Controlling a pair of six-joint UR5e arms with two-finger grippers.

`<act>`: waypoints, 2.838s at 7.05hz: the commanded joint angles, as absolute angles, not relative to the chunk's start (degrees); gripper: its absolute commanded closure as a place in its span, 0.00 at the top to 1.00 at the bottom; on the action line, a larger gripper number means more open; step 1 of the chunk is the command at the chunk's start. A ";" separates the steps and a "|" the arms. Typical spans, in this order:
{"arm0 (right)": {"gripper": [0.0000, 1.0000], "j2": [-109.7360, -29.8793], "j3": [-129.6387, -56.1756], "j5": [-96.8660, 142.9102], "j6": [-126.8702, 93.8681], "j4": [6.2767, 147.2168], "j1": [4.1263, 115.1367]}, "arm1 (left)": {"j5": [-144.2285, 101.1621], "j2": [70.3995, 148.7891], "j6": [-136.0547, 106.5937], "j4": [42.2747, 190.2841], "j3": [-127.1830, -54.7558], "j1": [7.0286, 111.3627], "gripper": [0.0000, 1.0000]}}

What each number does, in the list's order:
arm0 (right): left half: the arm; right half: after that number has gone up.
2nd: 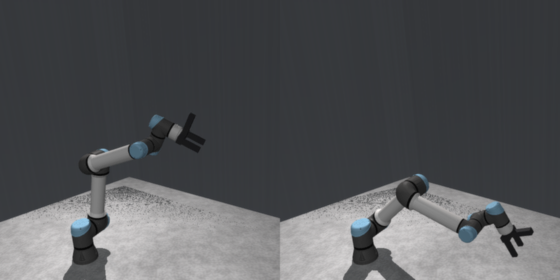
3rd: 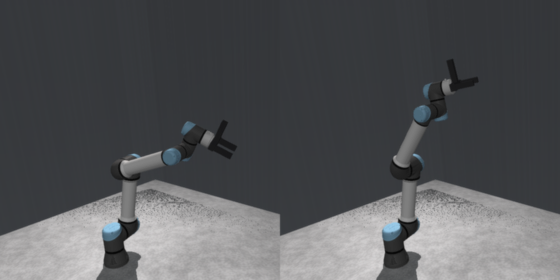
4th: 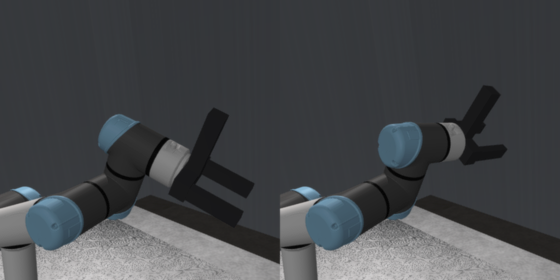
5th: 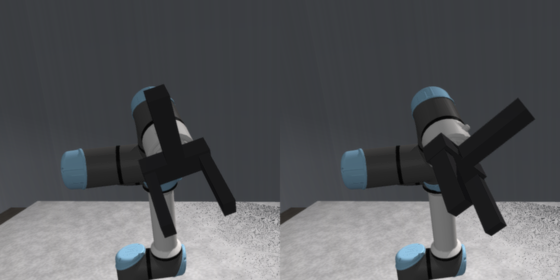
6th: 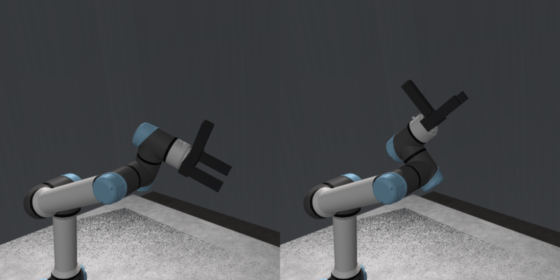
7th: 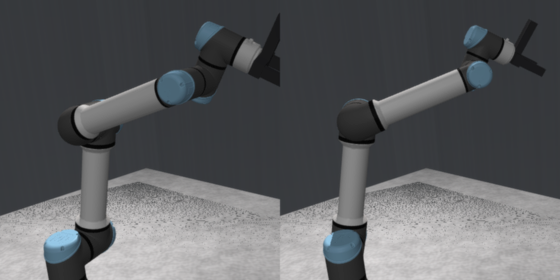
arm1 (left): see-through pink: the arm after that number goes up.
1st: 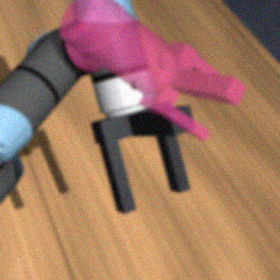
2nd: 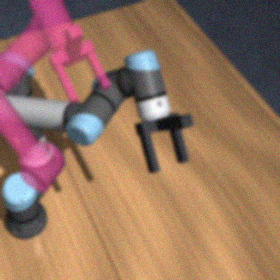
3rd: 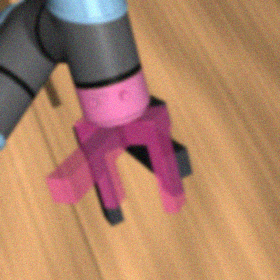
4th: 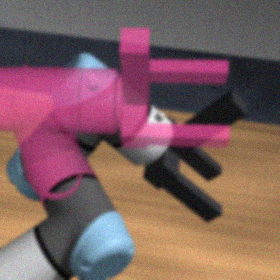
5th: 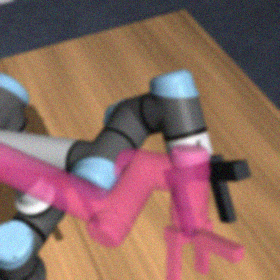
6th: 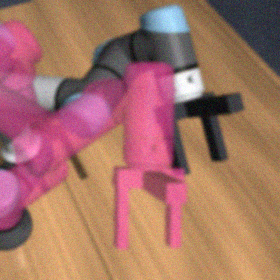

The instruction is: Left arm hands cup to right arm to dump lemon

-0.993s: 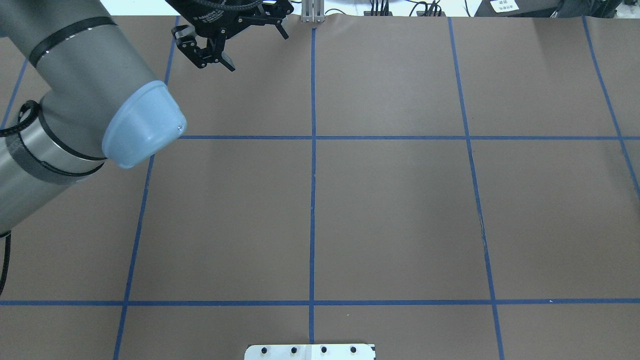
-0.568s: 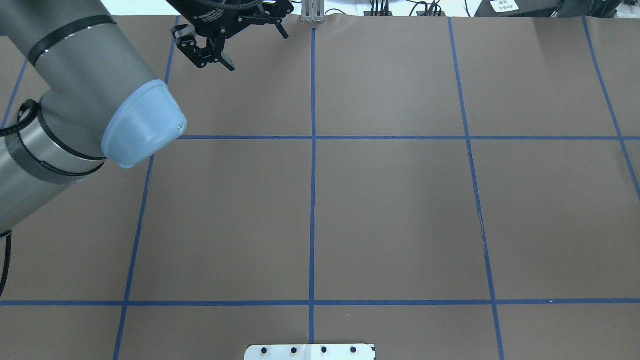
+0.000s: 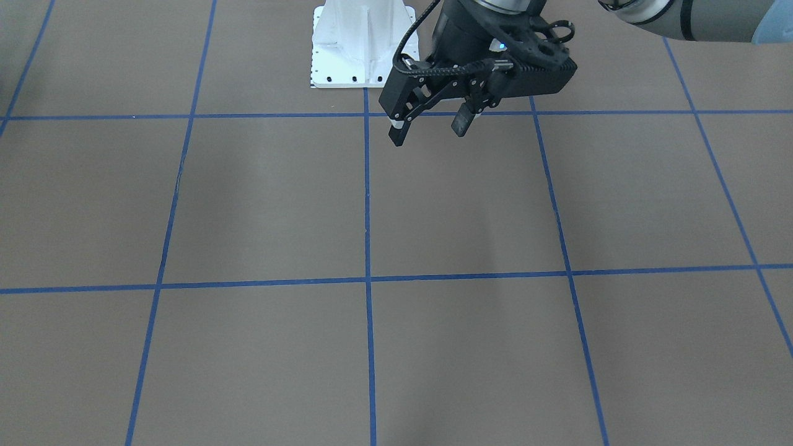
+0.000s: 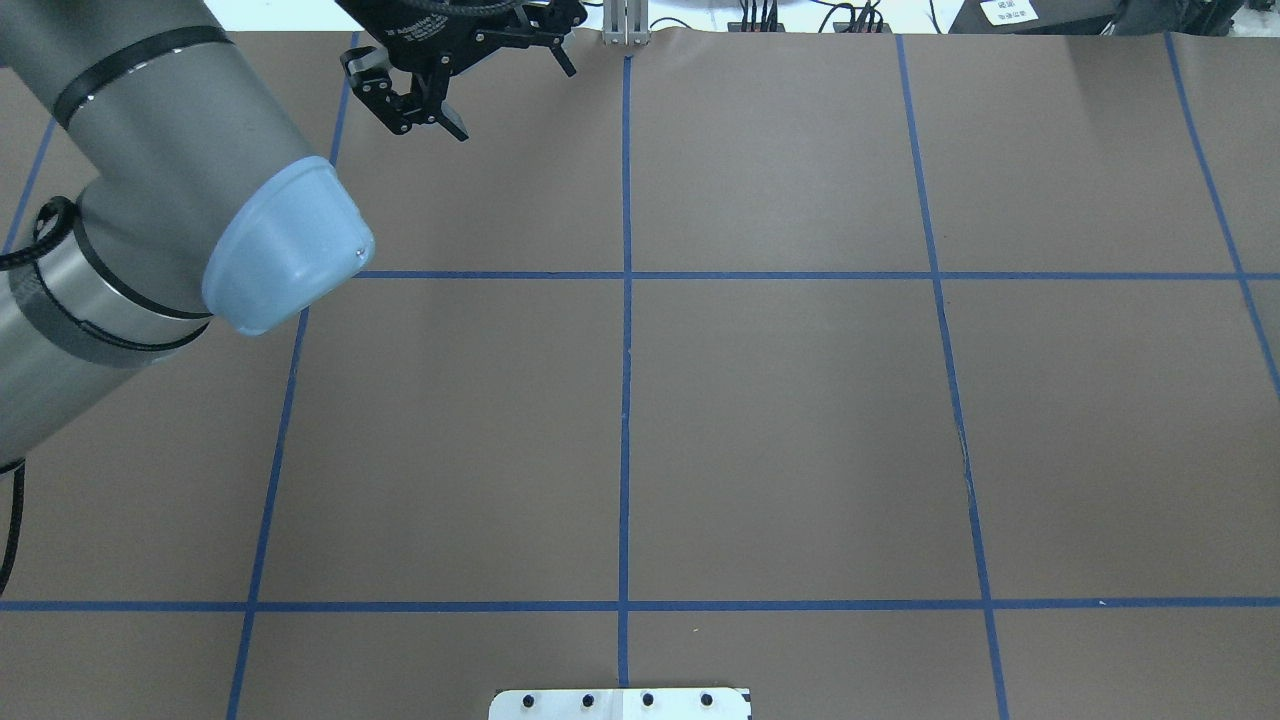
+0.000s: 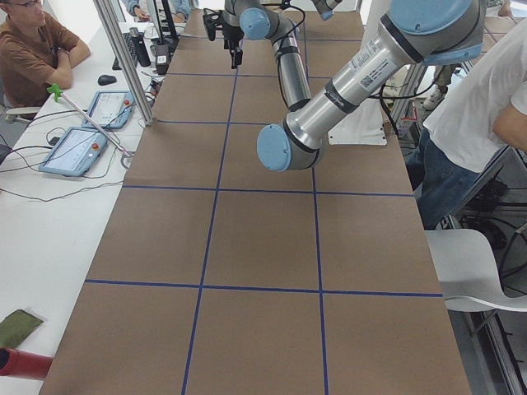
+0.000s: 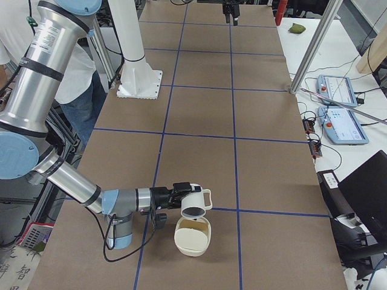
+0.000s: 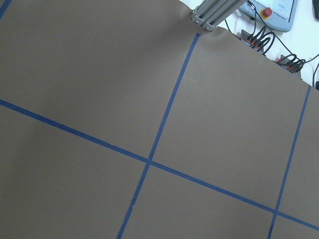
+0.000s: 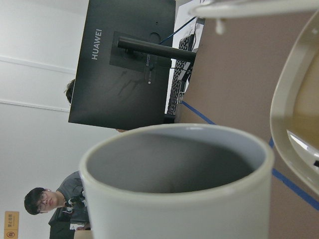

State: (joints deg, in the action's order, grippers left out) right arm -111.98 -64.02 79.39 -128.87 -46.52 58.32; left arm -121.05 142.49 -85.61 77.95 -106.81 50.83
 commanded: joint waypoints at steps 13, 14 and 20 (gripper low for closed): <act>0.02 -107.49 -55.20 79.89 -158.27 -55.72 62.83 | -117.69 144.93 -84.90 72.86 -107.05 50.54 1.00; 0.02 -107.40 -55.20 79.89 -160.21 -55.81 63.28 | -117.69 144.93 -84.99 72.69 -107.14 50.54 1.00; 0.02 -106.17 -53.09 82.35 -171.98 -57.22 65.47 | -115.49 147.83 -83.14 66.80 -107.49 49.75 1.00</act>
State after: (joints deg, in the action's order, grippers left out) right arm -106.22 -53.41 81.62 -169.26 -56.97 64.73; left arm -115.52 147.73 -83.34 67.11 -107.49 49.88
